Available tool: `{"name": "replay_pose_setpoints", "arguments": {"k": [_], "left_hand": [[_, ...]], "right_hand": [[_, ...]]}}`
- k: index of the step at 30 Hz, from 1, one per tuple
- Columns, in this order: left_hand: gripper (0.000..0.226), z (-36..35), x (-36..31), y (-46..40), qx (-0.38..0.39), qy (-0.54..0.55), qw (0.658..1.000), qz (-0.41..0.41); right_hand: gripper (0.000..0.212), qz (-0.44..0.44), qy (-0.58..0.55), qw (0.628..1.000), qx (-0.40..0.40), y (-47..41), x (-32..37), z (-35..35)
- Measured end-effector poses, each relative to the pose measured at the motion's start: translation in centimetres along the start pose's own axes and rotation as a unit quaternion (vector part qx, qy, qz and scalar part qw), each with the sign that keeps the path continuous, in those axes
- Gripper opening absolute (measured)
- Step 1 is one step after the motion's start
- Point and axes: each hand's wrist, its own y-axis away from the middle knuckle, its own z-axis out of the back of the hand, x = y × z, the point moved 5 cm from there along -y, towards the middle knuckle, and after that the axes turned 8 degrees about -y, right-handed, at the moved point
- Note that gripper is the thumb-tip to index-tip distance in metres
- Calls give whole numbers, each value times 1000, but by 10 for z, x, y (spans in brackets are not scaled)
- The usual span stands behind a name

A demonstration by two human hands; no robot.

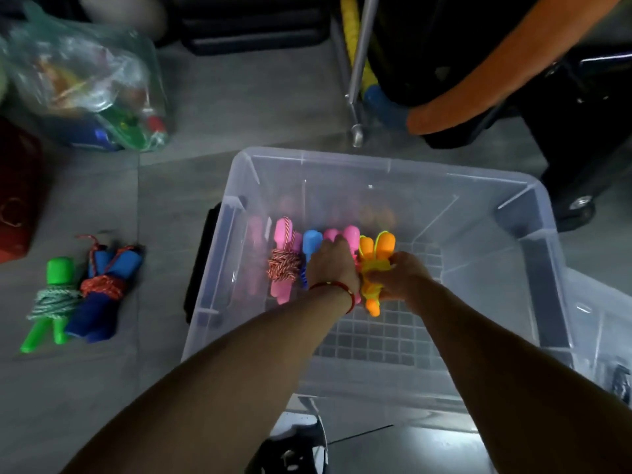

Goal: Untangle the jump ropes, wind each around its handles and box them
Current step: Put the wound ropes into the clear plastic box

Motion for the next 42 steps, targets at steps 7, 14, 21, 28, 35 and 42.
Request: {"name": "replay_pose_setpoints", "arguments": {"k": [7, 14, 21, 28, 35, 42], "left_hand": [[17, -2, 2, 6, 45, -51, 993, -95], [37, 55, 20, 53, 98, 211, 971, -49], [39, 164, 82, 155, 64, 411, 908, -39], [46, 221, 236, 237, -72, 410, 905, 88], [52, 185, 375, 226, -135, 484, 825, 258], [72, 109, 467, 130, -124, 383, 853, 332]], "right_hand": [[28, 51, 53, 995, 66, 26, 24, -10], [27, 102, 19, 993, 50, 81, 48, -6], [18, 259, -9, 966, -12, 176, 117, -37], [22, 249, -93, 939, 217, 282, 185, -170], [9, 192, 136, 940, 246, 240, 176, -323], [43, 126, 86, 982, 107, 130, 162, -422]]}}
